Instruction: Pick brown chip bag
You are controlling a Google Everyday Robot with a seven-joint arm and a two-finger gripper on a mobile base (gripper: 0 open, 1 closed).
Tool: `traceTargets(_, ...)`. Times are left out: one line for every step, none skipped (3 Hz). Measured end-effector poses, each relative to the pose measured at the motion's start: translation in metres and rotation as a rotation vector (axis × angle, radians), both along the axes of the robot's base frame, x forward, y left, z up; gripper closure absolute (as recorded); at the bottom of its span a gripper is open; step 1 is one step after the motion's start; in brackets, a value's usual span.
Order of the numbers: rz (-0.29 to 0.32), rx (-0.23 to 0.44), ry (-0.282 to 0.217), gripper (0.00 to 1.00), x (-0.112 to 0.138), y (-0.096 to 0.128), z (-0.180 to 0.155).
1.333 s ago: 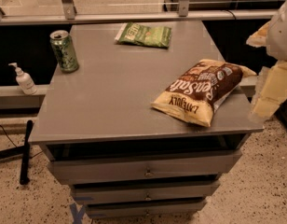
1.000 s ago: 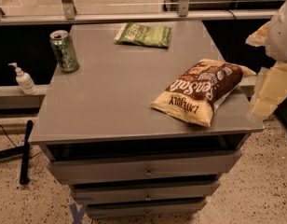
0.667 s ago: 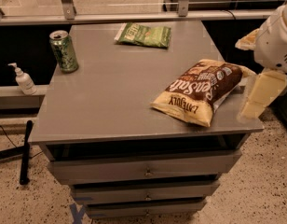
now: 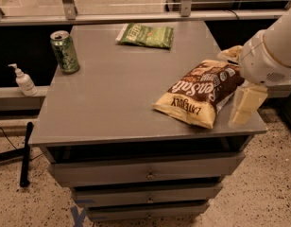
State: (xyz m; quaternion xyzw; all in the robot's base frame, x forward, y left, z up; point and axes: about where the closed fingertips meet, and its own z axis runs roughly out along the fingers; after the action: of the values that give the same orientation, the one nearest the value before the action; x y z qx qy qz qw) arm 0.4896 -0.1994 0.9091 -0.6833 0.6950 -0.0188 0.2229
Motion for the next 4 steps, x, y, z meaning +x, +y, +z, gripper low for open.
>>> traceTargets(0.087, 0.019, -0.012, 0.0, 0.013, 0.007, -0.022)
traceTargets(0.148, 0.053, -0.03, 0.0, 0.029, 0.02, -0.037)
traceTargets(0.176, 0.082, -0.035, 0.18, 0.039, 0.03, -0.048)
traceTargets(0.191, 0.102, -0.038, 0.41, 0.042, 0.036, -0.05)
